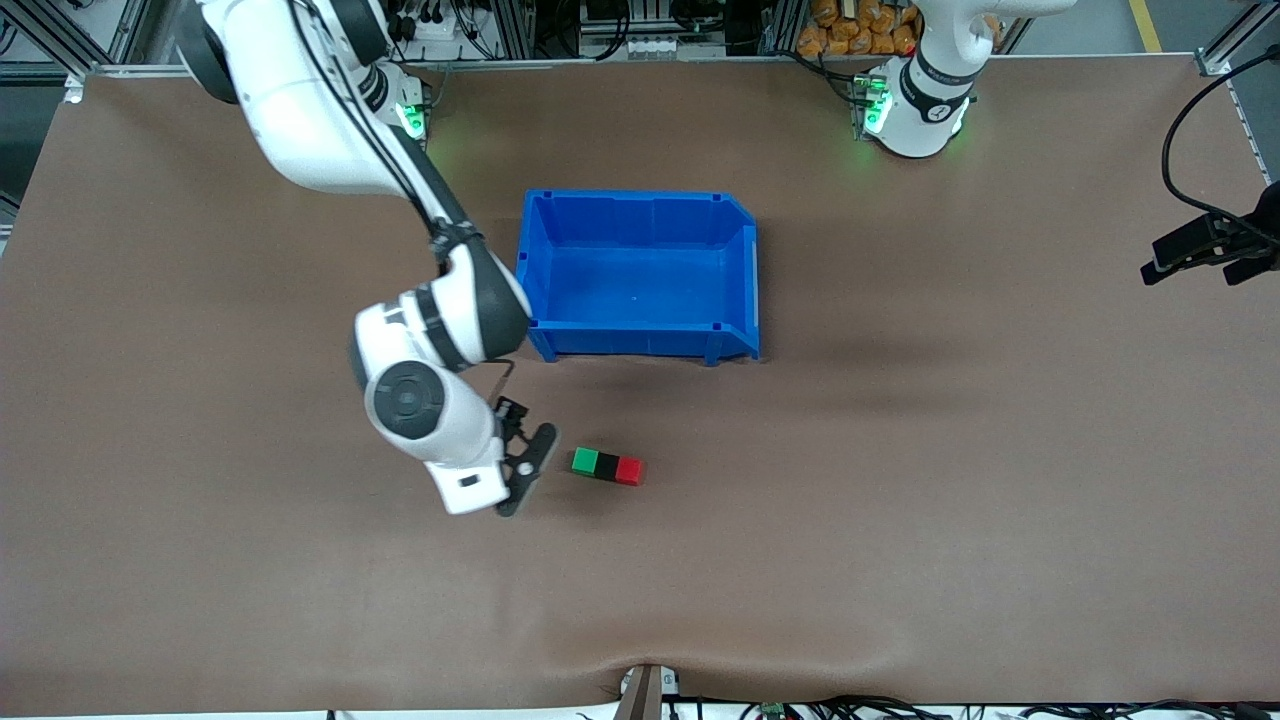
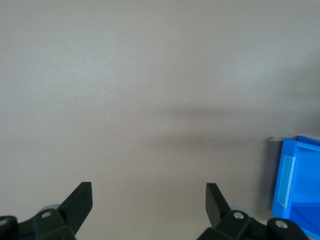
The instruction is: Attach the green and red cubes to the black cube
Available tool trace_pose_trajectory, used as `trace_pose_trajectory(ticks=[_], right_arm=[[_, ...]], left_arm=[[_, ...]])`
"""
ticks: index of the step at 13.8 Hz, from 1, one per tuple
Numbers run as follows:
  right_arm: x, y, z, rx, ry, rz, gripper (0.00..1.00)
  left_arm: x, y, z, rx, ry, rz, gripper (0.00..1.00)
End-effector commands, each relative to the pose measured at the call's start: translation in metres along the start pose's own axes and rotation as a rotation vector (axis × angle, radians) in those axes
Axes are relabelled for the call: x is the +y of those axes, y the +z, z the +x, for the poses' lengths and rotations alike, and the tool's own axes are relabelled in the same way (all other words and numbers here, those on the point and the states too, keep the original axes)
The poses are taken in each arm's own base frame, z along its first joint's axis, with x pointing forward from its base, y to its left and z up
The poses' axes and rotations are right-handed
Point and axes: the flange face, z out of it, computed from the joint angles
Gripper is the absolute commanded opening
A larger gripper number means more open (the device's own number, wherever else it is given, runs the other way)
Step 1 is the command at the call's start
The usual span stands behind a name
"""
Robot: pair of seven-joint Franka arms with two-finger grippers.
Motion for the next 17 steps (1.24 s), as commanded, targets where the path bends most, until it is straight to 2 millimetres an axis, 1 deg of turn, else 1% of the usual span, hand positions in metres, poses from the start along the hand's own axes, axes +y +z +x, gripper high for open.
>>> trace_pose_trajectory(ticks=[1,2,3,4,5,6,7,8,9,10,11,12,13,16,17], right_arm=[[0.019,-0.045,-0.037,0.002,0.099,0.032,1.00],[0.026,-0.061,-0.052,0.012,0.153,0.027,1.00],[0.034,-0.081,-0.068,0.031,0.237,0.016,1.00],[0.036,-0.098,-0.078,0.045,0.309,0.010,1.00],[0.035,-0.117,-0.083,0.064,0.368,-0.002,1.00],[0.037,-0.132,-0.092,0.077,0.430,-0.008,1.00],[0.041,-0.144,-0.106,0.086,0.482,-0.011,1.00],[0.048,-0.157,-0.126,0.097,0.521,-0.015,1.00],[0.057,-0.169,-0.149,0.106,0.556,-0.019,1.00],[0.067,-0.181,-0.176,0.113,0.595,-0.023,1.00],[0.072,-0.193,-0.201,0.123,0.629,-0.025,1.00],[0.072,-0.205,-0.223,0.130,0.655,-0.029,1.00],[0.071,-0.216,-0.246,0.137,0.683,-0.032,1.00],[0.060,-0.246,-0.314,0.158,0.765,-0.046,1.00],[0.058,-0.255,-0.333,0.155,0.793,-0.042,1.00]], left_arm=[[0.010,-0.004,0.012,0.013,0.028,0.024,1.00],[0.011,-0.009,0.013,0.021,0.030,0.025,1.00],[0.014,-0.008,0.013,0.021,0.034,0.025,1.00],[0.020,-0.008,0.014,0.020,0.045,0.024,1.00],[0.024,-0.008,0.014,0.020,0.053,0.024,1.00],[0.022,-0.010,0.014,0.023,0.048,0.024,1.00],[0.018,-0.010,0.013,0.024,0.044,0.024,1.00],[0.018,-0.011,0.012,0.024,0.050,0.024,1.00],[0.019,-0.012,0.011,0.025,0.053,0.023,1.00],[0.025,-0.012,0.011,0.025,0.062,0.023,1.00],[0.027,-0.014,0.011,0.028,0.059,0.023,1.00],[0.032,-0.012,0.011,0.025,0.065,0.022,1.00],[0.030,-0.009,0.012,0.020,0.066,0.023,1.00],[0.032,-0.010,0.012,0.021,0.070,0.024,1.00],[0.032,-0.010,0.013,0.023,0.068,0.024,1.00]])
